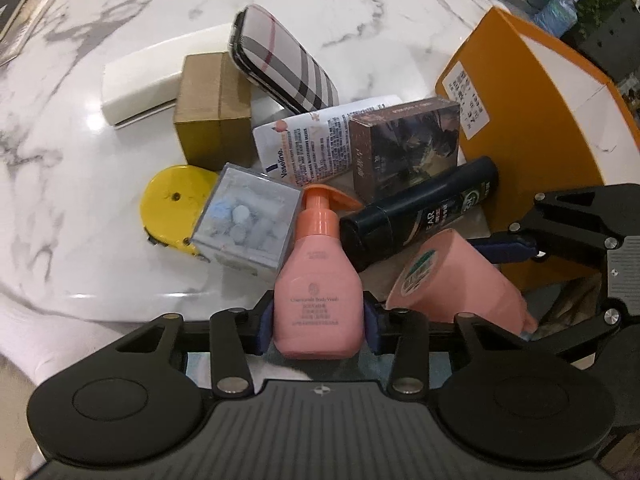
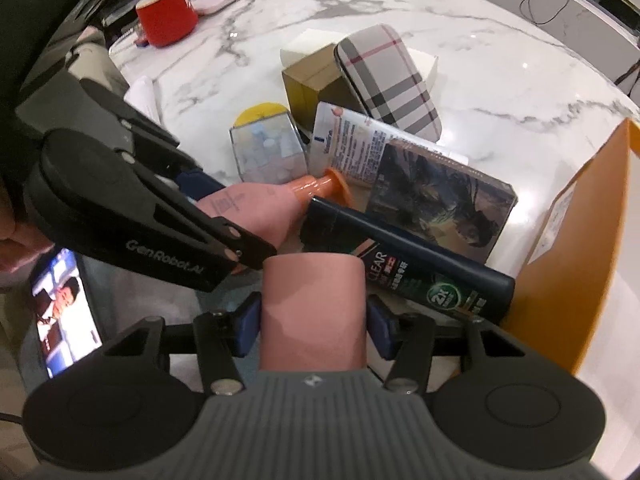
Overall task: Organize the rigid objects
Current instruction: 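Lift both pink items and carry them over the orange box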
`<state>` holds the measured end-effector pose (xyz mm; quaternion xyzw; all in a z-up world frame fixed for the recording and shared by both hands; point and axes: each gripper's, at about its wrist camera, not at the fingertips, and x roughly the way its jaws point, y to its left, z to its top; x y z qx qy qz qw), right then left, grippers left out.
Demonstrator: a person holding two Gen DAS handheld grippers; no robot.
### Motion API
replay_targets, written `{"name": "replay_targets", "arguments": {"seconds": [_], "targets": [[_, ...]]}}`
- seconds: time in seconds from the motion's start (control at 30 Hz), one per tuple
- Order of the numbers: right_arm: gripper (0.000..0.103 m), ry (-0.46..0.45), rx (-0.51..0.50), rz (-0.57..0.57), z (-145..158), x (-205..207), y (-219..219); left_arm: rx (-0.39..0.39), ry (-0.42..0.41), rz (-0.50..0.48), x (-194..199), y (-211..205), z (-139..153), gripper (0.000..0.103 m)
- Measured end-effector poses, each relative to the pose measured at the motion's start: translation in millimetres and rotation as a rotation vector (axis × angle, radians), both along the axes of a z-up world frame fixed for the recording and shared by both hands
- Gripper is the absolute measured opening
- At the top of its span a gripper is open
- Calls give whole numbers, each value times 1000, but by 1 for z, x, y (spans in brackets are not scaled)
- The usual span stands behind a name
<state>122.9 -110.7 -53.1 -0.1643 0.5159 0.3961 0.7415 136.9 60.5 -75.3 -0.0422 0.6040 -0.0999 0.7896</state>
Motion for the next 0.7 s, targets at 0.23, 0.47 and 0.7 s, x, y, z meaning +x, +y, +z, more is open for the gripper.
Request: {"name": "replay_targets", "arguments": {"seconds": [0.23, 0.47, 0.7], "targets": [[55, -55, 57, -34, 30, -8, -13, -28, -57, 56, -19, 10, 33, 49], [55, -125, 131, -102, 70, -10, -39, -75, -167, 68, -33, 4, 81, 49], [55, -182, 235, -216, 117, -5, -76, -112, -260, 29, -34, -21, 127, 49]]}}
